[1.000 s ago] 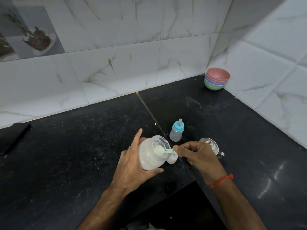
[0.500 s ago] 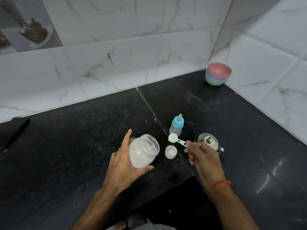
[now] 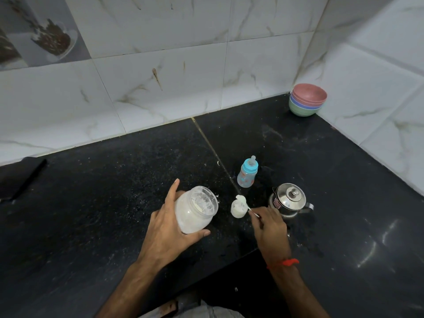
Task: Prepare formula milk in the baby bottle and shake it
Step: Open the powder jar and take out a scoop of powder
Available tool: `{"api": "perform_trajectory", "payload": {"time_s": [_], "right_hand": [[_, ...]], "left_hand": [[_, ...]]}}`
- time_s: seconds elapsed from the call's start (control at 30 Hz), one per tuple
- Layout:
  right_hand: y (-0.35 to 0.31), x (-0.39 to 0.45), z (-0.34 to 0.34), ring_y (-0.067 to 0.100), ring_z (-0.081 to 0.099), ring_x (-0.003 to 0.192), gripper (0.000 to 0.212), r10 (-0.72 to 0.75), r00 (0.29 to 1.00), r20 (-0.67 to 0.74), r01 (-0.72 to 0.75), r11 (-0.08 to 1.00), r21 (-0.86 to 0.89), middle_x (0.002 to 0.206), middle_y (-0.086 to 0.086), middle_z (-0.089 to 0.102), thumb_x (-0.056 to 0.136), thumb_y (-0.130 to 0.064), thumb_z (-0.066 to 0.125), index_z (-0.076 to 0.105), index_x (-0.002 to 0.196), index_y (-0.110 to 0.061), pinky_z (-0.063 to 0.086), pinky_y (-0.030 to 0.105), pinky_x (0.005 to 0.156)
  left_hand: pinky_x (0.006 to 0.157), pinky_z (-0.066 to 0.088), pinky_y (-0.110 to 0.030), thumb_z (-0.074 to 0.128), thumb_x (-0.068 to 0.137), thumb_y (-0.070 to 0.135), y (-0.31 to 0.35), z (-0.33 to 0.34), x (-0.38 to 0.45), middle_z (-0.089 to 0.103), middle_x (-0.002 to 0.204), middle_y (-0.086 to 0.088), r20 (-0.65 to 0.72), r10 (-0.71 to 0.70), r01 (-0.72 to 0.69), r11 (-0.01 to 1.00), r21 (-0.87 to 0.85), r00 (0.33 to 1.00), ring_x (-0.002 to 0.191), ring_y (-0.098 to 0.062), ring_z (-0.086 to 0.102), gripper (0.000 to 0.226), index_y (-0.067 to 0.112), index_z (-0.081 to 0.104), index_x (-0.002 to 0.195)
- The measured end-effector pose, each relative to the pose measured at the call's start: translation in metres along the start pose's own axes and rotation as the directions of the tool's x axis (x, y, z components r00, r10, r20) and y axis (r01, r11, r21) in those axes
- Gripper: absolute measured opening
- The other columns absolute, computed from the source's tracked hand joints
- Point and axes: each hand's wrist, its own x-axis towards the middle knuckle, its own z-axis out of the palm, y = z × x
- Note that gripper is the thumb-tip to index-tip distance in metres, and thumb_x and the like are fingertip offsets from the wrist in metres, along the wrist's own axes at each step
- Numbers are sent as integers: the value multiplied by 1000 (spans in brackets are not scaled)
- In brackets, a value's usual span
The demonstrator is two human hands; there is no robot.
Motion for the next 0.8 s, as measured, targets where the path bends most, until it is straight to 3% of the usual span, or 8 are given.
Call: {"api": "perform_trajectory", "payload": {"time_s": [0.07, 0.2, 0.27, 0.37, 0.5, 0.67, 0.8], "right_hand": [[0, -1, -2, 27, 62, 74, 14, -8, 1000, -4, 8, 1000, -5, 77, 5, 67, 80, 3, 83, 72, 85, -6, 52, 33, 74], [4, -2, -4, 24, 61, 75, 13, -18, 1000, 7, 18, 1000, 9, 78, 5, 69, 80, 2, 83, 74, 85, -6, 49, 28, 77], [6, -2, -5, 23, 60, 75, 13, -10, 1000, 6, 10, 1000, 9, 78, 4, 68, 80, 1, 83, 74, 85, -7, 51, 32, 74], [6, -3, -5, 21, 59, 77, 9, -17, 1000, -10, 18, 1000, 26, 79, 4, 68, 84, -1, 80, 74, 87, -7, 47, 27, 75], [7, -7, -7, 15, 57, 81, 5, -35, 999, -30, 36, 998, 43, 83, 1, 68, 88, -12, 72, 74, 89, -7, 47, 23, 78], [11, -7, -8, 18, 60, 81, 10, -11, 1000, 11, 11, 1000, 29, 84, 2, 69, 84, -1, 80, 75, 89, -8, 54, 34, 72], [12, -8, -8, 14, 59, 82, 7, -55, 998, -30, 56, 997, 47, 86, 1, 69, 86, -2, 78, 75, 91, -7, 52, 28, 75]], "left_hand": [[116, 26, -35, 94, 59, 59, 1, -1, 0, 42, 142, 38, -4, 4, -4, 1000, -2, 1000, 125, 2, 43, 144, 56, -14, 154], [115, 28, -36, 94, 59, 59, 3, -2, 1, 41, 141, 39, -3, 9, -9, 1000, 1, 1000, 123, 2, 42, 143, 59, -16, 151], [118, 31, -39, 94, 59, 60, 4, -1, 2, 43, 141, 38, 6, 9, -9, 1000, -6, 1000, 124, 1, 45, 143, 59, -15, 152], [119, 37, -47, 95, 57, 60, 6, -1, 3, 45, 143, 35, 9, 7, -6, 1000, -6, 1000, 122, -1, 46, 144, 63, -16, 150], [118, 35, -45, 95, 58, 59, 8, -1, 3, 42, 141, 39, 15, 17, -17, 1000, 6, 1000, 120, 0, 43, 144, 65, -19, 147], [117, 34, -42, 96, 59, 57, 10, 0, 5, 38, 134, 49, 25, 18, -19, 1000, 22, 1000, 116, 5, 40, 144, 60, -16, 150], [116, 33, -42, 95, 59, 57, 10, 0, 6, 36, 133, 51, 30, 12, -13, 999, 33, 999, 114, 6, 39, 144, 57, -15, 152]]}}
